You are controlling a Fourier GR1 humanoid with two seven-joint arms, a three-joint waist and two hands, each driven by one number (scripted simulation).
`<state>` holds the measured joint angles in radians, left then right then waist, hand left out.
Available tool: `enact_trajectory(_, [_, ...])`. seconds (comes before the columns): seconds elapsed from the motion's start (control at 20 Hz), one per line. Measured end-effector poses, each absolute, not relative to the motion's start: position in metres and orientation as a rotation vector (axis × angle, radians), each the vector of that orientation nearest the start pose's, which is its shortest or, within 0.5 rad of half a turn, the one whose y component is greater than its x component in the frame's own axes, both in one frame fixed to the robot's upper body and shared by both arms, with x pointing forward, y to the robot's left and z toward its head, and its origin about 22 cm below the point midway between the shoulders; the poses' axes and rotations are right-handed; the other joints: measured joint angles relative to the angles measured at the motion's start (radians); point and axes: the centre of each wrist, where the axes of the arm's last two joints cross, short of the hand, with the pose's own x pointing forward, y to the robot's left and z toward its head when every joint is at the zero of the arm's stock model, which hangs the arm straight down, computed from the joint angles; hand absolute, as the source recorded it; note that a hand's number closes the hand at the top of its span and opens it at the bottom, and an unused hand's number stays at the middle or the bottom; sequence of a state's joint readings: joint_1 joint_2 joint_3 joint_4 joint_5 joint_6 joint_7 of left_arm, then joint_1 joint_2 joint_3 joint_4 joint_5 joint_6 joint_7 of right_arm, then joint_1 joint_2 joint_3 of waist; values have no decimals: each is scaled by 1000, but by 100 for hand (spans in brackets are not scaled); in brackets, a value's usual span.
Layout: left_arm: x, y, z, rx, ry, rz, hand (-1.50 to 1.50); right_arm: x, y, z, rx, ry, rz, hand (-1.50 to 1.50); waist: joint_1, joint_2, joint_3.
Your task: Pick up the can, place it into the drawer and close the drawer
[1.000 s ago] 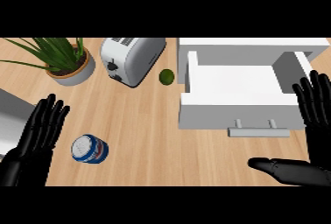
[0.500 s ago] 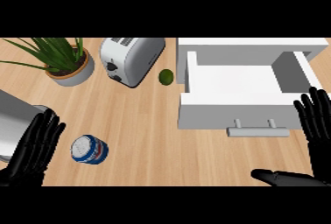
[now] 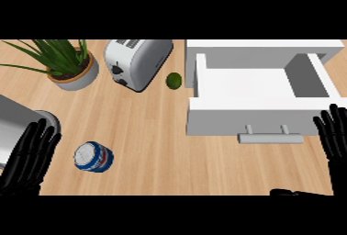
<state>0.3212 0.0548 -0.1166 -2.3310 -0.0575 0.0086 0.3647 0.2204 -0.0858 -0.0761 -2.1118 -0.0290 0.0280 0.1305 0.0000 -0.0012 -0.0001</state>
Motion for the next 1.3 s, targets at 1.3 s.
enact_trajectory(1.3, [184,265,24,154,-1603,0,-150,166,-303,77,-177,-1783,16,-150,-1,1,0])
